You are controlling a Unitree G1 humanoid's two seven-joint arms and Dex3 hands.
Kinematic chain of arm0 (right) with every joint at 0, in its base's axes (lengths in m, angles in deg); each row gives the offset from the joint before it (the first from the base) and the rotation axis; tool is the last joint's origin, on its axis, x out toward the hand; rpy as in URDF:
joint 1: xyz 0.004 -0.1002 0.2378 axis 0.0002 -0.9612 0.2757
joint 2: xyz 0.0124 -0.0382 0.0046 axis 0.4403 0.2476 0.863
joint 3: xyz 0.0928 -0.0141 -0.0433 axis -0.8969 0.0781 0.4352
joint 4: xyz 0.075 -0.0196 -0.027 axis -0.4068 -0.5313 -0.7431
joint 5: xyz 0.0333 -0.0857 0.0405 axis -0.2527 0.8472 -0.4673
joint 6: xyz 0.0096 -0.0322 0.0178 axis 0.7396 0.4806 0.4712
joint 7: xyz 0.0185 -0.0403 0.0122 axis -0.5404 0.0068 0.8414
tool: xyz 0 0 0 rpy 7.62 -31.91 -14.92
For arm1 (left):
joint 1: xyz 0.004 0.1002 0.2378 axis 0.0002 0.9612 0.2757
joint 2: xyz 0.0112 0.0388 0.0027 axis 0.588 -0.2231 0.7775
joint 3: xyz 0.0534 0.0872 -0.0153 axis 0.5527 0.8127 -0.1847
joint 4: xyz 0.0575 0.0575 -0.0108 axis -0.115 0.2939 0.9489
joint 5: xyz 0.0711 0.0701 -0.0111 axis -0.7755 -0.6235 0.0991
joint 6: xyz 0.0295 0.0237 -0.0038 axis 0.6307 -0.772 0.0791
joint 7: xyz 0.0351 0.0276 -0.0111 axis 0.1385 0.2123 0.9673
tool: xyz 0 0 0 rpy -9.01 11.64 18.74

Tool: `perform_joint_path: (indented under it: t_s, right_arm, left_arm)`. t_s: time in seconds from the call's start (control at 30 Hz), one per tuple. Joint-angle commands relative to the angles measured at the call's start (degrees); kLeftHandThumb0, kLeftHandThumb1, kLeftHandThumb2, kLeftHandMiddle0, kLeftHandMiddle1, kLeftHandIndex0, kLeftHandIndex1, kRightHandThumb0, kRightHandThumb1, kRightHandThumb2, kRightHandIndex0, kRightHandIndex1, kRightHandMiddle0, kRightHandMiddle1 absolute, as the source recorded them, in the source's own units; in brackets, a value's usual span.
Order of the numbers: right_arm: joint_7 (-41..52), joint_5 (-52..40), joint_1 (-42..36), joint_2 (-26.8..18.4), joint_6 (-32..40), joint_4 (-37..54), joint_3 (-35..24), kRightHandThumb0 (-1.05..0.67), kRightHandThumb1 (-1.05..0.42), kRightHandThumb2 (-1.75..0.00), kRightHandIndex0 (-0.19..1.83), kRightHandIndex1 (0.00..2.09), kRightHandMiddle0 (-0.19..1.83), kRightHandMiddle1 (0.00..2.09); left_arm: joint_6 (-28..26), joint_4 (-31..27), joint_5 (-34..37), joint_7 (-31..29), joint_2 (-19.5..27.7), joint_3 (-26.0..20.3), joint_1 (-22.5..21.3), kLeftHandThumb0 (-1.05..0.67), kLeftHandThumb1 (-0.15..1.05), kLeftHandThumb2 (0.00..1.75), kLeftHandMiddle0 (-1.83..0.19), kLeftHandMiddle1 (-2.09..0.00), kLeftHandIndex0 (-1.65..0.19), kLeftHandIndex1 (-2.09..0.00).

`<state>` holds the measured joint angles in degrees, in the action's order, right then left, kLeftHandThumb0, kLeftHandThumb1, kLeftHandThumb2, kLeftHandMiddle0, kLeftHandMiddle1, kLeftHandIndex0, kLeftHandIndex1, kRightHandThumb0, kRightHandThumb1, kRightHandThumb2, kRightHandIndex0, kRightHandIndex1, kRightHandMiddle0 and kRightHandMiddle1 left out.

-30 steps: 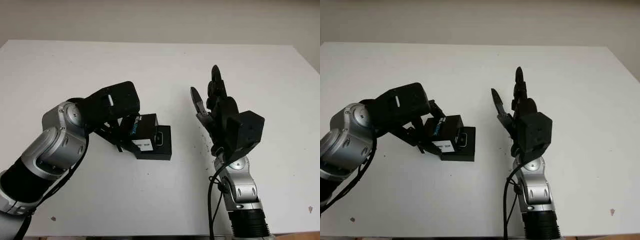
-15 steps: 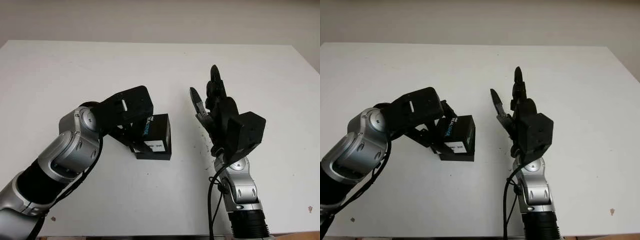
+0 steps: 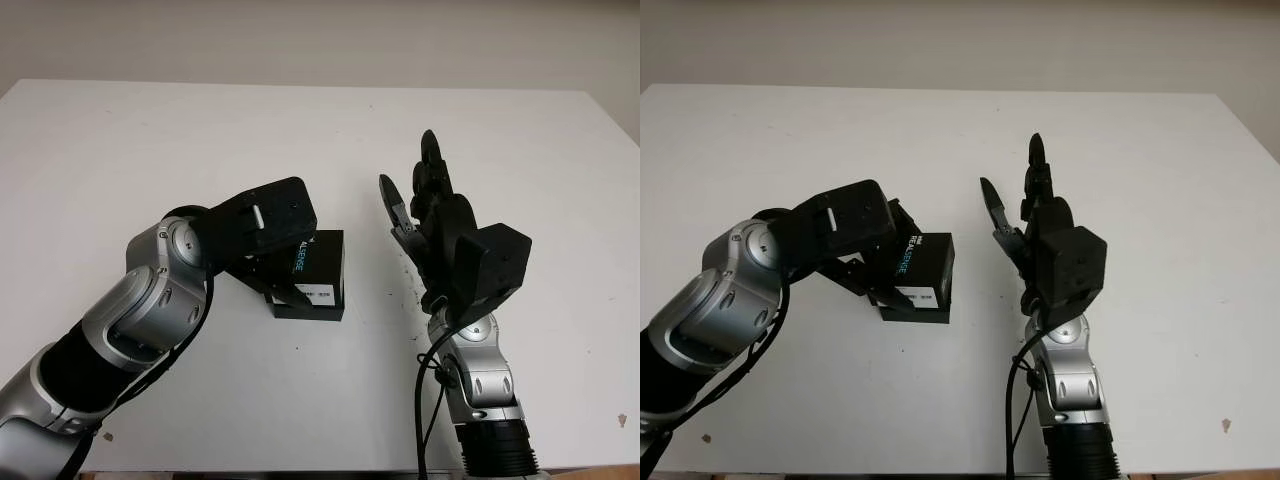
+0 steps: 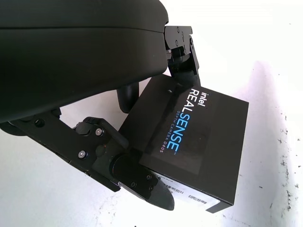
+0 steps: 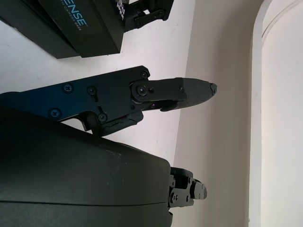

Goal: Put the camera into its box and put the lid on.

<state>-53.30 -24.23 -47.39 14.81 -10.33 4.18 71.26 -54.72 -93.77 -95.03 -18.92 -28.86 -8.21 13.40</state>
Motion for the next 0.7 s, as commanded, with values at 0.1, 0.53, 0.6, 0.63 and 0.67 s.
perform_joint_path:
  t_s: [0.1, 0.53, 0.6, 0.63, 0.67]
  right_arm:
    - [0.1, -0.2, -0.3, 0.0, 0.1, 0.9, -0.2, -0.56, -1.05, -0.27, -0.09, 0.05, -0.06, 0.05]
    - [0.1, -0.4, -0.2, 0.1, 0.3, 0.8, -0.4, -0.56, -1.05, -0.25, -0.08, 0.06, -0.05, 0.06]
    - [0.0, -0.2, -0.2, 0.1, 0.6, 1.0, -0.3, -0.56, -1.05, -0.25, -0.08, 0.06, -0.05, 0.06]
    - [-0.2, -0.1, -0.2, 0.1, 0.9, 1.0, -0.3, -0.57, -1.05, -0.25, -0.07, 0.06, -0.05, 0.06]
    - [-0.3, 0.0, -0.2, 0.1, 1.0, 1.1, -0.3, -0.57, -1.05, -0.24, -0.07, 0.06, -0.04, 0.06]
  left_arm:
    - [-2.4, -2.0, 0.8, -1.2, 0.2, 1.7, -1.8, -0.42, 1.05, 0.3, -0.19, -1.91, -0.11, -1.96]
    - [-7.3, -5.0, 6.4, -7.8, 6.3, 7.5, -7.0, -0.57, 1.05, 0.4, 0.17, -0.59, 0.18, -0.59]
    - [-7.5, -5.1, 6.7, -8.4, 7.3, 8.9, -7.9, -0.59, 1.05, 0.4, 0.19, -0.26, 0.19, -0.33]
    - [-7.4, -5.3, 6.9, -8.7, 7.8, 9.4, -8.2, -0.59, 1.05, 0.39, 0.19, -0.2, 0.19, -0.28]
    - [-7.3, -5.3, 7.0, -8.7, 8.0, 9.7, -8.4, -0.6, 1.05, 0.39, 0.18, -0.17, 0.18, -0.26]
